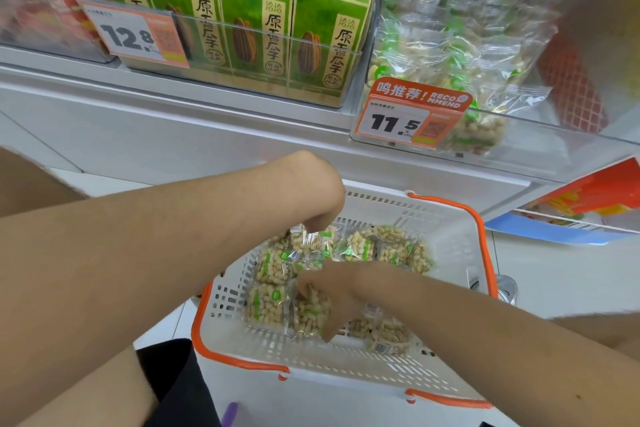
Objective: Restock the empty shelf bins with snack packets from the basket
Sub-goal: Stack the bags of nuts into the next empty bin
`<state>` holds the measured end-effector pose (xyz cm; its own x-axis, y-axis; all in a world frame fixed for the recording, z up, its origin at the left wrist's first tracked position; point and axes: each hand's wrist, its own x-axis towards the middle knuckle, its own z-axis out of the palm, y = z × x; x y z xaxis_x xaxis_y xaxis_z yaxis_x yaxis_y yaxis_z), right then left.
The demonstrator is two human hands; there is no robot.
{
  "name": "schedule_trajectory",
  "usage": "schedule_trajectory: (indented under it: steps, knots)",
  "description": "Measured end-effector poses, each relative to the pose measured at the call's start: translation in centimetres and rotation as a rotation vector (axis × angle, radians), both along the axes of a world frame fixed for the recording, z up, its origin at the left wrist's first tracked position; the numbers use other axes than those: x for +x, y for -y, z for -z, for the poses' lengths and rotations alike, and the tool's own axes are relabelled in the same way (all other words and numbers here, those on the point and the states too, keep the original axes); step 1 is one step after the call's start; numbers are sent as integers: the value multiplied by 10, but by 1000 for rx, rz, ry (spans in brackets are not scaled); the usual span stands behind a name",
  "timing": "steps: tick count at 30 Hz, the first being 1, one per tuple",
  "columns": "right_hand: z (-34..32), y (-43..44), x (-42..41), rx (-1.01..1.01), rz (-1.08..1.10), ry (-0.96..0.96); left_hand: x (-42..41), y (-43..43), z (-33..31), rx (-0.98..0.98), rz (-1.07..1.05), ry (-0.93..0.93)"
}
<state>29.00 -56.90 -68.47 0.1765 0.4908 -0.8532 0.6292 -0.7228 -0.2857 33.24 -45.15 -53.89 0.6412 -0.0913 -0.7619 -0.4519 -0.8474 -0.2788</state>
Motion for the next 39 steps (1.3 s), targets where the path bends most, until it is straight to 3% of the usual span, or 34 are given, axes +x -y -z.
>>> schedule_trajectory:
  steps: [6, 10, 15, 18, 23, 29, 33, 36, 39]
  knots:
    - [-68, 4, 35, 195, 394, -41, -4, -2, -21, -60, -6, -99]
    - [-112, 16, 43, 221, 673, -160, -9, 0, -37, -324, -175, -117]
    - [-167, 41, 54, 95, 767, -389, -9, 6, -63, -712, -402, -187]
    - [-203, 53, 58, 147, 830, -406, -9, 12, -79, -936, -503, -142]
    - [-258, 75, 61, 387, 948, -180, -5, 12, -113, -1197, -552, -21]
    - [-292, 88, 75, 765, 843, 582, -1, 11, -152, -1512, -682, 33]
    - [-303, 94, 97, 941, 771, 976, 11, 16, -153, -1734, -812, 254]
    - [-306, 99, 112, 940, 755, 1105, 22, 24, -147, -1838, -866, 319]
    - [-300, 105, 122, 979, 831, 1014, 37, 32, -142, -1881, -896, 372]
